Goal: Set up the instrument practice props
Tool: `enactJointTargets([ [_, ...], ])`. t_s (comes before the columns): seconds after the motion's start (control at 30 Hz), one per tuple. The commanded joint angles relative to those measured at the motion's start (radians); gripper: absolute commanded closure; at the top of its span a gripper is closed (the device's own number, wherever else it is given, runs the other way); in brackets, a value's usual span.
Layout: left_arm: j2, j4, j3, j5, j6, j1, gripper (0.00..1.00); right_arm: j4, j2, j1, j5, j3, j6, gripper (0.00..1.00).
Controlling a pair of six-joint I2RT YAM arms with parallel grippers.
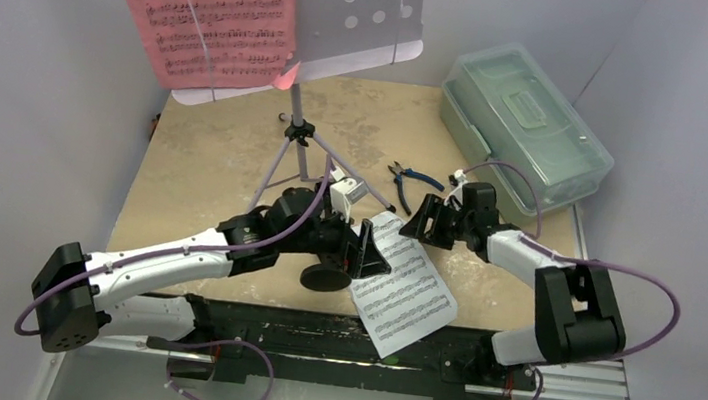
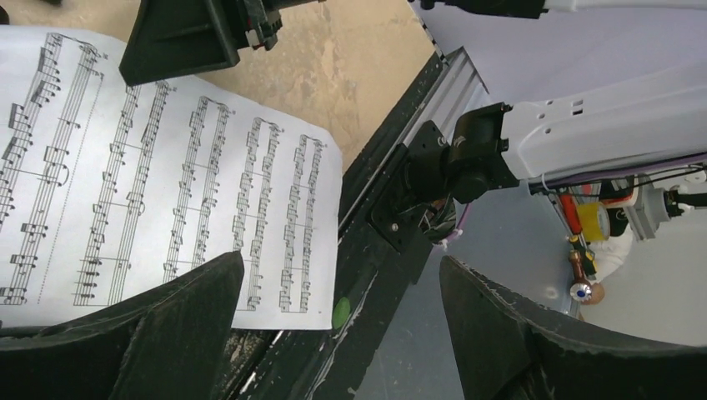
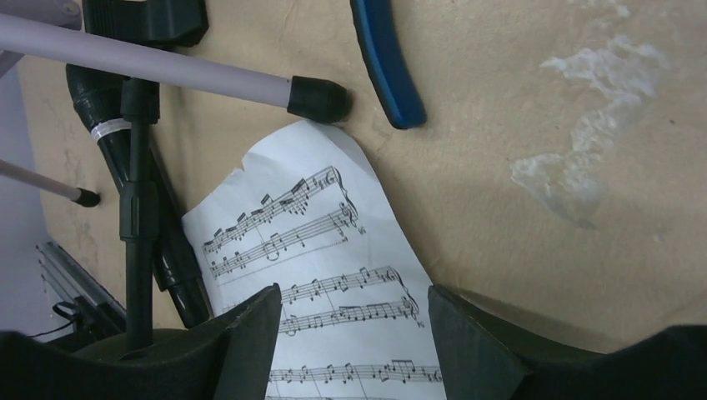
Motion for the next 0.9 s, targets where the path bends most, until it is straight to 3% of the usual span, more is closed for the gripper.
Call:
enactJointTargets([
  [0.0,-0.023,0.05,0.044,-0.03,0.025,0.001,0.13,0.18,0.085,-0.04,-0.116,0.048,-0.064,0.32],
  [0.17,-0.048,-0.025,0.054,-0.056,0.054,0.002,0.12,0.159,0.148,-0.053,-0.084,0.091,-0.151,0.27],
  [0.3,-0.046,-0.034,0.056,-0.061,0.066,0.002,0.12,0.163,0.187,-0.054,-0.102,0.106,-0.169,0.29],
  [0.5,-0.038,-0.032,0.063,-0.055,0.072,0.002,0.12,0.321,0.259,-0.051,-0.394,0.058,-0.092,0.56],
  [0.73,-0.039,-0.044,0.069,-0.064,0.077,0.001,0.12,0.326,0.22,-0.053,-0.446,0.033,-0.064,1.0],
  [0.87,-0.035,-0.073,0.108,-0.074,0.092,0.002,0.11,0.149,0.08,-0.053,-0.39,0.089,-0.119,1.0],
])
